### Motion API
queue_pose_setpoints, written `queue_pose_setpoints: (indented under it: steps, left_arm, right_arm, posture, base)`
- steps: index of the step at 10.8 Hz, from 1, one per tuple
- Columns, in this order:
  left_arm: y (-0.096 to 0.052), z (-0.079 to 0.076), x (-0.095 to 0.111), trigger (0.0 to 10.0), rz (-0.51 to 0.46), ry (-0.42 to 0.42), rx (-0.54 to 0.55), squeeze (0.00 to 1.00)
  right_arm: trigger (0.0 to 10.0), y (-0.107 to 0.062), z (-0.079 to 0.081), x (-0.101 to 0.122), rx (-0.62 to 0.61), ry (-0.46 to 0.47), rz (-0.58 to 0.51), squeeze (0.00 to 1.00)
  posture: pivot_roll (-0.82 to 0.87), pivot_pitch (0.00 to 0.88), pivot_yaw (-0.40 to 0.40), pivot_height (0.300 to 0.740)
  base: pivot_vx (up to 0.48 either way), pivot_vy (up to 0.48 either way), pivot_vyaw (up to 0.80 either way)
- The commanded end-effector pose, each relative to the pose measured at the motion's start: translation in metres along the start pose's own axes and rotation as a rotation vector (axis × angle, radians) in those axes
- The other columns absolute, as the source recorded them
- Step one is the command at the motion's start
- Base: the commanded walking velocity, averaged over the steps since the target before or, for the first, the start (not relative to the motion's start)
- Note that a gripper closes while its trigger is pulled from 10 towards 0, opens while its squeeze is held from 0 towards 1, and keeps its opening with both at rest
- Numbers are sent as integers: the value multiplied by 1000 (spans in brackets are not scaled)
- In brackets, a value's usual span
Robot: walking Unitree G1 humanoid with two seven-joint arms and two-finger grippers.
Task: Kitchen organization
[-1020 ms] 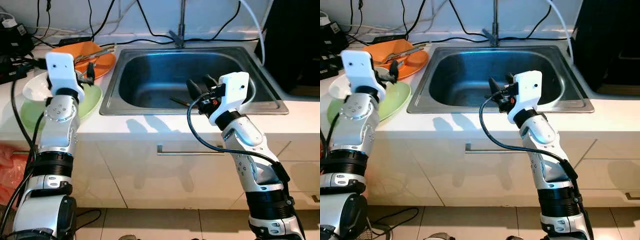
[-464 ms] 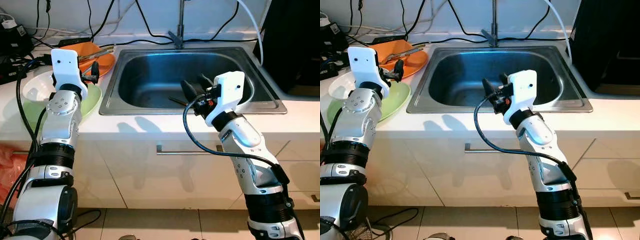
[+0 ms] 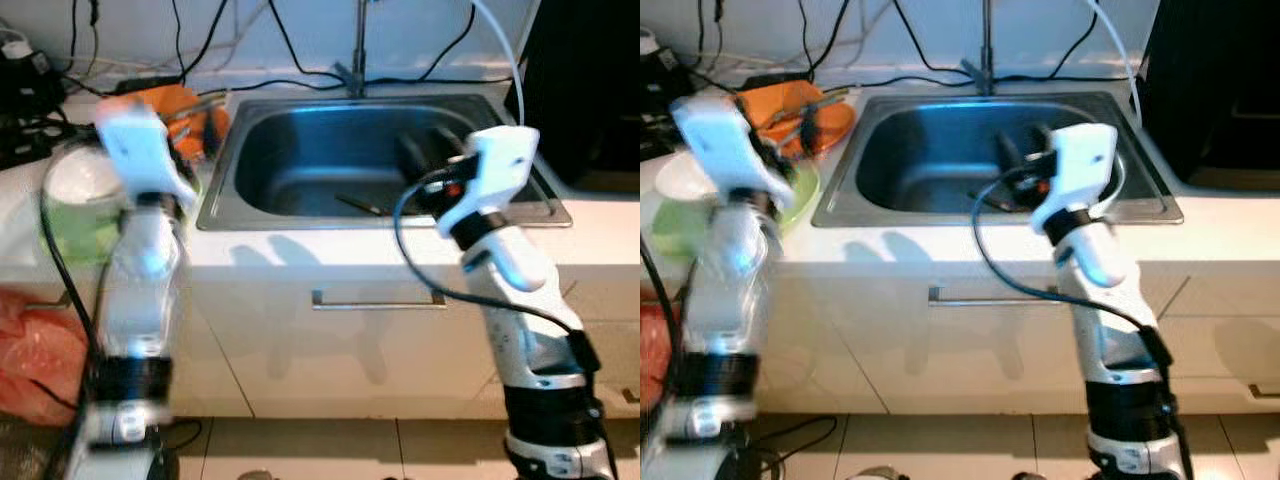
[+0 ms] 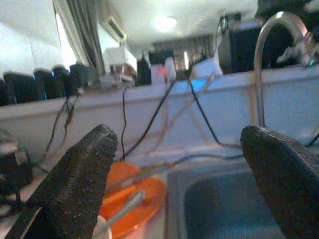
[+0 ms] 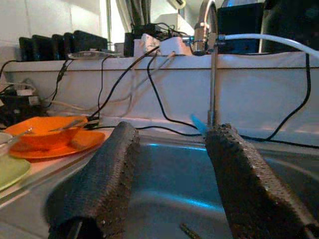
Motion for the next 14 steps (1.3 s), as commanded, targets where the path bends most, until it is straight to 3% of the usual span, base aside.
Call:
queue_pose_setpoints:
  steps: [1,4,10,14]
  left_arm:
    - [2,0,16,10000,-52,-2,11,0]
    - [0,-6,29,10000,-69,-19,-3,0]
    - [0,-5,29,10000,-39,-45,-1,0]
    - [-1,-7,27,10000,-24,-49,-1,0]
  right_arm:
    - [10000,0,2,5,6,-1,-23,0]
    - [10000,3,5,7,15,-5,-37,0]
    - [10000,2,5,2,19,-23,-20,0]
    - [10000,1,6,-1,17,-24,-7,0]
  posture:
    - [160,0,57,740]
    - [159,0,57,740]
    - [159,0,53,740]
    - [158,1,56,740]
  base:
    - [0,0,0]
    - [361,0,0]
    - [371,298,0]
    - [0,0,0]
Point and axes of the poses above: a point about 5 cm out from each wrist's last joint towards the gripper, its own y axis pointing out of the wrist towards the gripper, its own x axis along the axis of the wrist's last joint, z = x × y, the point moved 1 cm from there along y, pointing out of the wrist towards the gripper, and after that the axes turned 1 degree about y, right-handed, at the moved point
